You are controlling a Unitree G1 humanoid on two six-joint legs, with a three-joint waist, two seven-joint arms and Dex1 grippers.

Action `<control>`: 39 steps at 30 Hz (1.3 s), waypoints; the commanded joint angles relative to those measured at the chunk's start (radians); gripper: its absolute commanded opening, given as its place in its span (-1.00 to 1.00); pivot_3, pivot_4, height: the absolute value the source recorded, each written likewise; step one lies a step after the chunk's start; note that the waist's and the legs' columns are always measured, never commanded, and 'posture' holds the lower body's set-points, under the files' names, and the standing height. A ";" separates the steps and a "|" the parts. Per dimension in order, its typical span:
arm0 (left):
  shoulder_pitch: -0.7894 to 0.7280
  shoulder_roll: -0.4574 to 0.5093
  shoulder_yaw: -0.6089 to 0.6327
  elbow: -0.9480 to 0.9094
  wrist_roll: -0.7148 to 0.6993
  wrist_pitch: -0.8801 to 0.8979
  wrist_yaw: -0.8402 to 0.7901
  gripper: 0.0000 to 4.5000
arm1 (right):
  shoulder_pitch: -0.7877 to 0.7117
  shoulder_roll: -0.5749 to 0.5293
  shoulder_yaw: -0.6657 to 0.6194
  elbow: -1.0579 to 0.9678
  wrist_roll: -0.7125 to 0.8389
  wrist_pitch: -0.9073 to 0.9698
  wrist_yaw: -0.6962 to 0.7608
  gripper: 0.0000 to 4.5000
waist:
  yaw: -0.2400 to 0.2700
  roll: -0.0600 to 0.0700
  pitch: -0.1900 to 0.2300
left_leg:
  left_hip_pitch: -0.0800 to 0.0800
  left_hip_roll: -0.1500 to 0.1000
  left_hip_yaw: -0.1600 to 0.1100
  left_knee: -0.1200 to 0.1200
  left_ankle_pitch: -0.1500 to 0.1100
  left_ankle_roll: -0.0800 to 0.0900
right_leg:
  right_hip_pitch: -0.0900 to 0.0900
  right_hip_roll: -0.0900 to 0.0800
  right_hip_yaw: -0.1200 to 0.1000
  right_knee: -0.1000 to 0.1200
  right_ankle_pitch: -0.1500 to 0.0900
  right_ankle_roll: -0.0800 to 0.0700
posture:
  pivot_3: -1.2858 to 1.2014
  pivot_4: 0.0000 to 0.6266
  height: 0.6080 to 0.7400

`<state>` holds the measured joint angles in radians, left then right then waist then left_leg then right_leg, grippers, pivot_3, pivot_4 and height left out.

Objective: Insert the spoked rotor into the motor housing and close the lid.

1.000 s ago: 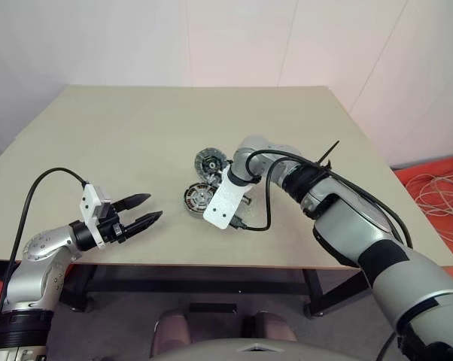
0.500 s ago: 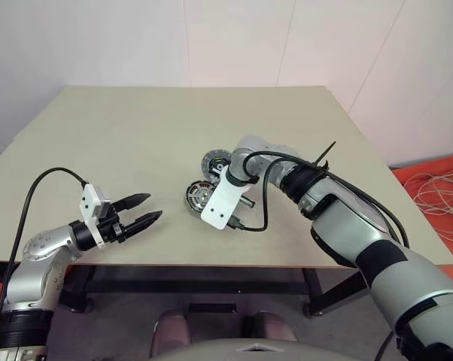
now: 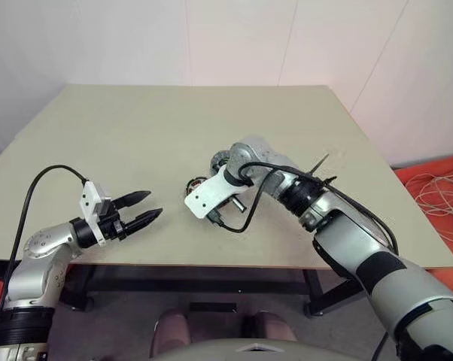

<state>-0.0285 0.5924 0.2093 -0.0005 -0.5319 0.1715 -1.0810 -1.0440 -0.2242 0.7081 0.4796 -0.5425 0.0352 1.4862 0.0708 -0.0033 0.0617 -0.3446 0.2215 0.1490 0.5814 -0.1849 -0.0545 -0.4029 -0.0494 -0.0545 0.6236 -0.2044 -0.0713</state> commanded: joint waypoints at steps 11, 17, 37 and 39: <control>-0.046 -0.007 -0.004 0.022 0.000 -0.017 -0.013 0.48 | -0.040 -0.072 0.005 -0.209 -0.009 0.375 0.106 -0.98 | 0.001 0.000 0.000 | 0.001 0.000 0.000 0.000 0.001 -0.001 | 0.001 0.000 0.000 0.000 0.000 0.000 | 0.03 -1.00 1.00; -0.048 -0.011 -0.008 0.024 0.001 -0.019 -0.009 0.48 | -0.043 -0.017 0.034 -0.157 0.024 0.524 0.106 -0.98 | 0.000 0.001 0.001 | 0.001 0.000 0.000 0.000 0.001 -0.001 | 0.000 0.000 0.000 0.000 0.000 0.000 | 0.03 -1.00 1.00; -0.038 -0.023 -0.011 0.023 0.009 -0.032 0.007 0.48 | -0.109 0.152 0.029 -0.039 0.193 0.972 -0.015 -0.98 | -0.001 0.001 0.001 | 0.004 0.001 0.000 -0.002 0.001 -0.002 | 0.001 0.001 0.000 0.000 -0.001 0.000 | 0.03 -1.00 1.00; -0.038 -0.025 -0.012 0.024 0.011 -0.033 0.008 0.48 | -0.106 0.156 0.030 -0.038 0.205 0.957 -0.034 -0.98 | -0.001 0.001 0.001 | 0.004 0.001 0.000 -0.002 0.001 -0.002 | 0.001 0.001 0.000 0.000 -0.001 0.000 | 0.03 -1.00 1.00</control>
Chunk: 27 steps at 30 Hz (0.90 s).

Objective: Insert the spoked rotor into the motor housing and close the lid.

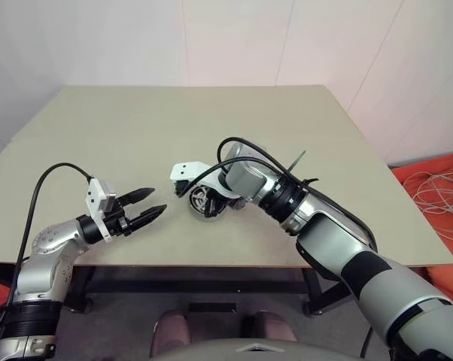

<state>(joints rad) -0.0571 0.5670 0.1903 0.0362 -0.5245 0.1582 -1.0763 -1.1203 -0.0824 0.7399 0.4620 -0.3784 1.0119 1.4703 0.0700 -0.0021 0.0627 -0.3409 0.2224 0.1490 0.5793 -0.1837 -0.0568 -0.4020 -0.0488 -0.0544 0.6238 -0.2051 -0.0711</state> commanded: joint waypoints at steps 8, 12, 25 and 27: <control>-0.008 0.001 0.005 -0.014 0.004 -0.016 0.007 0.48 | -0.046 0.010 0.010 -0.014 0.081 -0.041 -0.058 -0.44 | 0.001 0.000 0.000 | 0.001 0.000 0.000 0.000 0.001 -0.001 | 0.000 0.000 0.000 0.000 -0.001 0.003 | 0.03 -1.00 1.00; -0.009 0.003 0.006 -0.012 0.005 -0.016 0.007 0.48 | -0.069 0.010 0.011 -0.041 0.112 0.022 -0.063 0.20 | 0.003 0.000 0.000 | 0.000 0.000 0.000 0.000 0.001 -0.001 | 0.000 0.000 0.000 0.000 -0.001 0.002 | 0.03 -1.00 1.00; -0.029 0.011 0.011 0.001 0.004 -0.013 0.008 0.48 | -0.251 -0.014 -0.340 -0.150 0.316 -0.046 -0.238 0.98 | 0.014 0.001 0.000 | 0.001 0.000 0.000 -0.001 0.001 -0.001 | 0.000 0.000 0.000 0.000 -0.003 0.006 | 0.03 -1.00 1.00; -0.027 0.013 0.014 0.000 0.002 -0.013 0.006 0.48 | -0.244 -0.040 -0.464 -0.092 0.338 -0.243 -0.367 0.98 | 0.020 0.000 0.000 | 0.001 0.000 0.000 0.000 0.001 -0.001 | 0.000 0.000 0.001 0.000 -0.003 0.006 | 0.03 -1.00 1.00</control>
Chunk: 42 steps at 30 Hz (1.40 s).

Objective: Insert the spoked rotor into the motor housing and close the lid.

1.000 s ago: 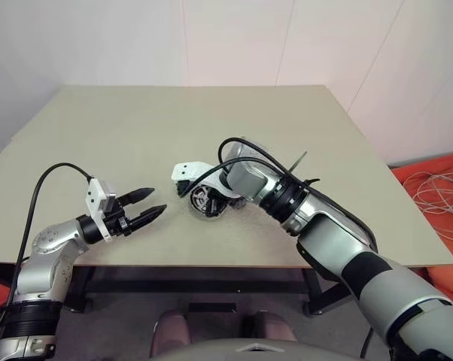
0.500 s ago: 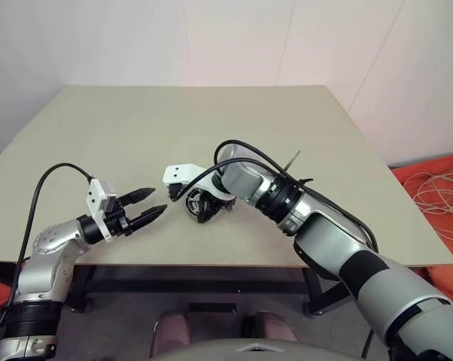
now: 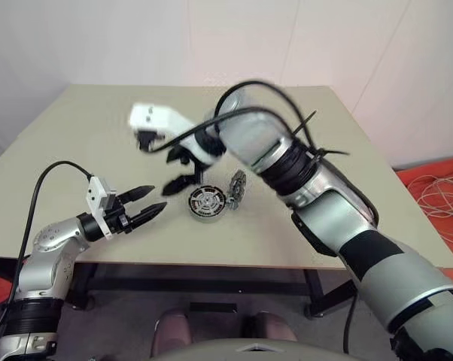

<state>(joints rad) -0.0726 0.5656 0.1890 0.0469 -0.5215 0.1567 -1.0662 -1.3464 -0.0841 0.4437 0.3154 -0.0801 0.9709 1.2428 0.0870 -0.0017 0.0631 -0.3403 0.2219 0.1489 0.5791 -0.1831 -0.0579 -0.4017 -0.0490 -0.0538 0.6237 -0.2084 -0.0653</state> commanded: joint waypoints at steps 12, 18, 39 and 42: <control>0.015 0.045 0.038 -0.010 -0.010 -0.013 -0.024 0.48 | 0.218 -0.430 -0.508 0.350 0.114 -0.640 -0.409 0.98 | 0.008 0.000 0.001 | -0.004 -0.006 0.000 0.001 0.000 0.000 | -0.002 0.000 0.000 0.000 0.004 -0.006 | 0.03 -1.00 1.00; 0.031 0.060 0.055 -0.019 -0.015 -0.013 -0.029 0.48 | 0.673 -0.572 -0.595 0.085 0.208 -0.570 -0.340 0.98 | 0.018 0.001 0.001 | -0.009 -0.005 0.001 0.002 -0.001 0.002 | -0.001 0.001 -0.001 -0.003 0.003 -0.006 | 0.03 -1.00 1.00; -0.015 0.044 0.030 0.007 0.006 -0.020 -0.022 0.48 | 0.932 -0.456 -0.387 -0.330 0.357 -0.333 -0.298 -0.98 | 0.012 0.007 0.001 | 0.010 -0.003 0.002 0.003 0.000 0.002 | 0.017 -0.007 -0.014 -0.018 -0.001 0.004 | 0.03 -1.00 1.00; -0.018 0.046 0.029 0.010 0.008 -0.022 -0.023 0.48 | 0.886 -0.420 -0.361 -0.315 0.349 -0.350 -0.304 -0.98 | 0.012 0.006 0.001 | 0.009 -0.003 0.001 0.003 0.000 0.002 | 0.016 -0.007 -0.014 -0.016 -0.001 0.004 | 0.03 -1.00 1.00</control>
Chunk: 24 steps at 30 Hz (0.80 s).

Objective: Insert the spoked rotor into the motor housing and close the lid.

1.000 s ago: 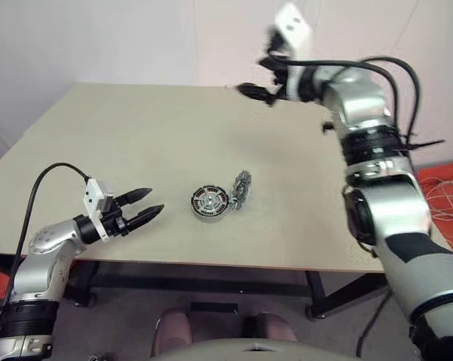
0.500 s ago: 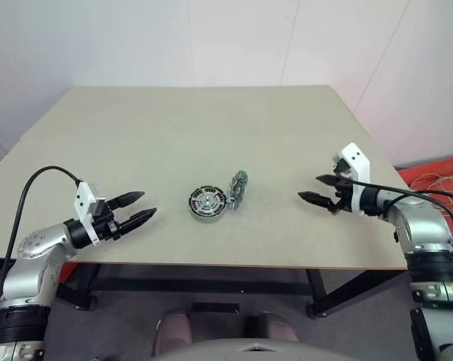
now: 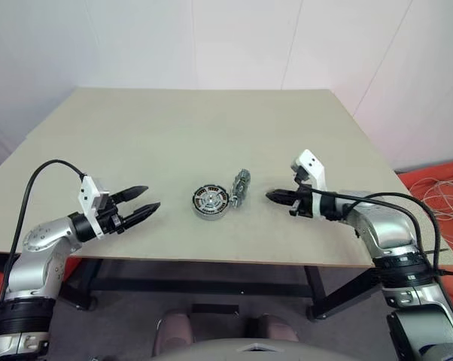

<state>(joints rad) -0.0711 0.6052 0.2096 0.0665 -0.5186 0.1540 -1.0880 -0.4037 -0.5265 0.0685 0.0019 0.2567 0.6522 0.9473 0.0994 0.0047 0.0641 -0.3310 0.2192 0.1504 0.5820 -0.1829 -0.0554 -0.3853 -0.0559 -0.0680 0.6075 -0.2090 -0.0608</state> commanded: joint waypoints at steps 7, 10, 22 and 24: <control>-0.032 0.005 0.008 0.003 0.011 -0.027 0.000 0.48 | -0.123 0.100 0.064 -0.009 0.029 -0.027 -0.010 -0.98 | 0.000 0.000 0.000 | -0.003 0.000 0.000 -0.004 -0.002 0.002 | -0.004 0.000 0.000 0.005 0.001 -0.002 | 0.03 -1.00 1.00; -0.032 0.005 0.010 0.004 0.012 -0.028 -0.001 0.48 | -0.126 0.125 0.087 -0.029 0.037 -0.019 -0.011 -0.98 | 0.001 0.000 0.000 | -0.005 0.000 0.000 -0.005 -0.003 0.002 | -0.005 0.000 0.000 0.006 0.004 -0.008 | 0.03 -1.00 1.00; -0.041 0.005 0.003 0.012 0.018 -0.033 -0.006 0.48 | -0.182 0.232 0.205 0.115 -0.021 -0.099 -0.014 -0.98 | -0.003 0.000 0.000 | -0.002 0.001 0.000 -0.004 -0.001 -0.001 | -0.004 0.000 0.000 0.006 0.000 -0.002 | 0.03 -1.00 1.00; -0.040 0.007 0.006 0.012 0.017 -0.034 -0.006 0.48 | -0.196 0.246 0.213 0.152 -0.031 -0.125 -0.011 -0.98 | -0.002 0.000 0.000 | -0.002 0.000 0.000 -0.004 -0.001 -0.001 | -0.004 0.000 0.001 0.005 0.000 -0.001 | 0.03 -1.00 1.00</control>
<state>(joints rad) -0.0955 0.6040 0.2040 0.0896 -0.5008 0.1379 -1.0896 -0.5567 -0.2881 0.2837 0.1462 0.2296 0.5656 0.9297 0.0973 0.0045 0.0639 -0.3333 0.2194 0.1501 0.5786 -0.1841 -0.0565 -0.3891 -0.0562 -0.0673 0.6130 -0.2086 -0.0623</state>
